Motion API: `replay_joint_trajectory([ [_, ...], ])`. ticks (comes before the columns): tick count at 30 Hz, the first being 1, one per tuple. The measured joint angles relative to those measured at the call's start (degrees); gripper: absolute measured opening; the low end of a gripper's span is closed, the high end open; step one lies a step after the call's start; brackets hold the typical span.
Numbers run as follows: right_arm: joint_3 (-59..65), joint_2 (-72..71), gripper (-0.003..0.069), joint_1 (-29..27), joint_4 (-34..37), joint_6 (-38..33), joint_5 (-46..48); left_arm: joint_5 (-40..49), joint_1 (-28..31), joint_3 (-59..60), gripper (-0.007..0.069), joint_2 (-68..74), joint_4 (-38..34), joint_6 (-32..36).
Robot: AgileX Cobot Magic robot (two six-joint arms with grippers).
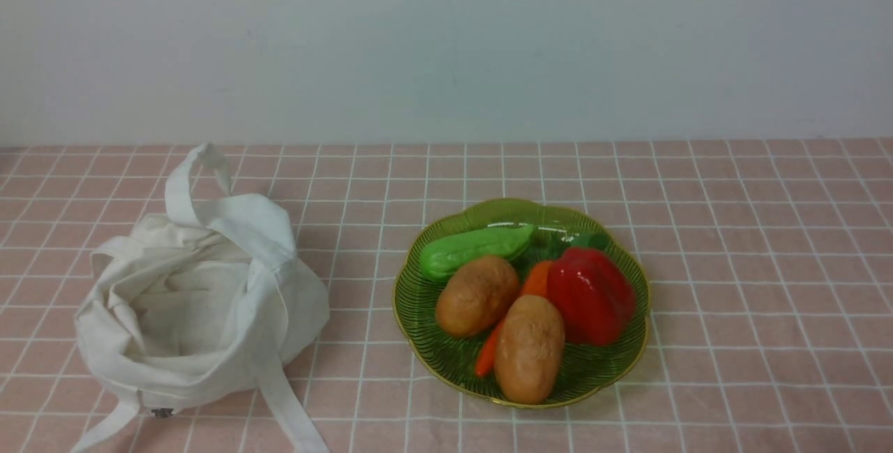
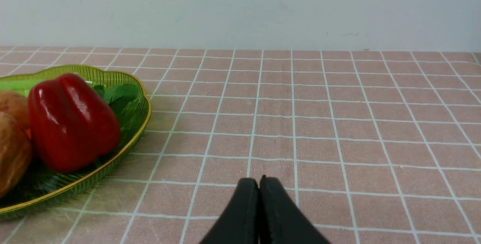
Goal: Take vegetables from bag on pink coffee tablecloth place on plate.
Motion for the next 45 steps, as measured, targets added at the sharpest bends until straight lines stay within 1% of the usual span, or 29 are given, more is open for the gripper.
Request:
replay_joint_trajectory([
  [6,0.0,0.0,-0.0015,0.0,0.0,0.0,0.0,-1.0,0.3,1.3,-0.0005,-0.6,2.0,0.6],
  [9,0.0,0.0,-0.0015,0.0,0.0,0.0,0.0,-3.4,2.0,4.5,-0.0005,-2.1,2.4,3.3],
  [11,0.0,0.0,-0.0015,0.0,0.0,0.0,0.0,-7.0,4.9,9.1,-0.0005,-4.0,2.3,6.2],
  [12,0.0,0.0,-0.0015,0.0,0.0,0.0,0.0,-9.2,7.5,12.1,-0.0005,-5.6,2.1,8.1],
  [13,0.0,0.0,-0.0015,0.0,0.0,0.0,0.0,-9.6,8.0,13.1,-0.0005,-5.8,2.1,8.3],
  [15,0.0,0.0,-0.0015,0.0,0.0,0.0,0.0,-14.7,13.9,19.8,-0.0005,-7.8,1.8,11.0],
  [17,0.0,0.0,-0.0015,0.0,0.0,0.0,0.0,-17.8,17.2,24.6,-0.0005,-8.0,1.7,11.8],
  [18,0.0,0.0,-0.0015,0.0,0.0,0.0,0.0,-18.3,17.8,25.0,-0.0005,-8.0,1.7,11.9],
  [20,0.0,0.0,-0.0015,0.0,0.1,0.0,0.0,-21.3,21.0,30.8,-0.0005,-8.0,1.7,12.2],
  [22,0.0,0.0,-0.0015,0.0,0.1,0.0,0.0,-22.4,22.0,33.3,-0.0005,-8.0,1.7,12.2],
  [26,0.0,0.0,-0.0015,0.0,0.1,0.0,0.0,-22.6,22.5,36.9,-0.0005,-8.0,1.5,12.3],
  [45,0.0,0.0,-0.0015,0.0,0.1,0.0,0.0,-22.7,22.5,37.0,-0.0005,-8.0,1.5,12.5],
])
